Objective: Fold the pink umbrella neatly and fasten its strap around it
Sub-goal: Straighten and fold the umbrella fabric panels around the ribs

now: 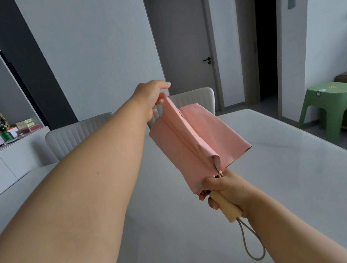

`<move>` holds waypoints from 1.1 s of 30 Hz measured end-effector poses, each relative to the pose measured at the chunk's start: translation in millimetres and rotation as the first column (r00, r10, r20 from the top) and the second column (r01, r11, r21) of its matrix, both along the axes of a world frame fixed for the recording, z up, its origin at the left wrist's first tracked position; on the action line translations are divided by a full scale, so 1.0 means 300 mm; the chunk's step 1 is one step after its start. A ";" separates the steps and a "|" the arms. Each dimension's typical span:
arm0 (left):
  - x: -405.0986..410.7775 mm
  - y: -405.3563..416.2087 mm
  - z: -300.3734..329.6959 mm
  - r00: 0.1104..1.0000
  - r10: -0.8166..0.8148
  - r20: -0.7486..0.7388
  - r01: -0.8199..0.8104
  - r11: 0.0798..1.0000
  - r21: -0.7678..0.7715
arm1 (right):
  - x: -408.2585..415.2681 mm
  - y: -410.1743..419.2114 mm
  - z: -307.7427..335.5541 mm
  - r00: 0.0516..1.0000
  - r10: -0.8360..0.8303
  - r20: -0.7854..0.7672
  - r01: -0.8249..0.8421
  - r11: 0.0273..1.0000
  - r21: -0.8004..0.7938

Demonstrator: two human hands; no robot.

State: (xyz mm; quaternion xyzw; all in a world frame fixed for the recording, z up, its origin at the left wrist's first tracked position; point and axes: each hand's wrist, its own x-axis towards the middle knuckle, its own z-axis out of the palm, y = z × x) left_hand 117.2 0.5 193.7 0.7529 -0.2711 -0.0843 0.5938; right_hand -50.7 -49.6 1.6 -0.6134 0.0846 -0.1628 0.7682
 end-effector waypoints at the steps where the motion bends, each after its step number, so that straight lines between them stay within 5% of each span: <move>1: -0.004 -0.001 -0.001 1.000 0.014 0.017 -0.013 0.999 -0.035 | 0.000 -0.001 0.000 1.000 -0.006 -0.001 0.006 1.000 0.015; 8: -0.146 0.034 -0.123 0.998 -0.009 0.069 0.024 0.977 -0.212 | -0.008 -0.015 0.012 0.998 -0.063 0.010 0.062 0.992 0.109; 13: -0.284 0.094 -0.334 0.994 -0.072 0.085 0.087 0.978 -0.188 | -0.005 -0.024 0.006 0.994 -0.108 0.000 0.107 0.985 0.137; 20: -0.400 0.111 -0.468 0.938 -0.060 0.342 0.112 0.985 -0.134 | -0.011 -0.025 0.001 0.997 -0.064 0.039 0.060 0.993 0.103; 25: -0.378 0.081 -0.478 0.718 0.108 0.687 -0.019 0.991 -0.135 | -0.014 -0.017 0.006 0.998 -0.044 0.046 0.040 0.995 0.090; 33: -0.343 0.071 -0.421 0.313 0.116 0.943 -0.022 0.993 -0.115 | -0.015 -0.024 0.009 0.998 -0.055 0.009 0.054 0.994 0.099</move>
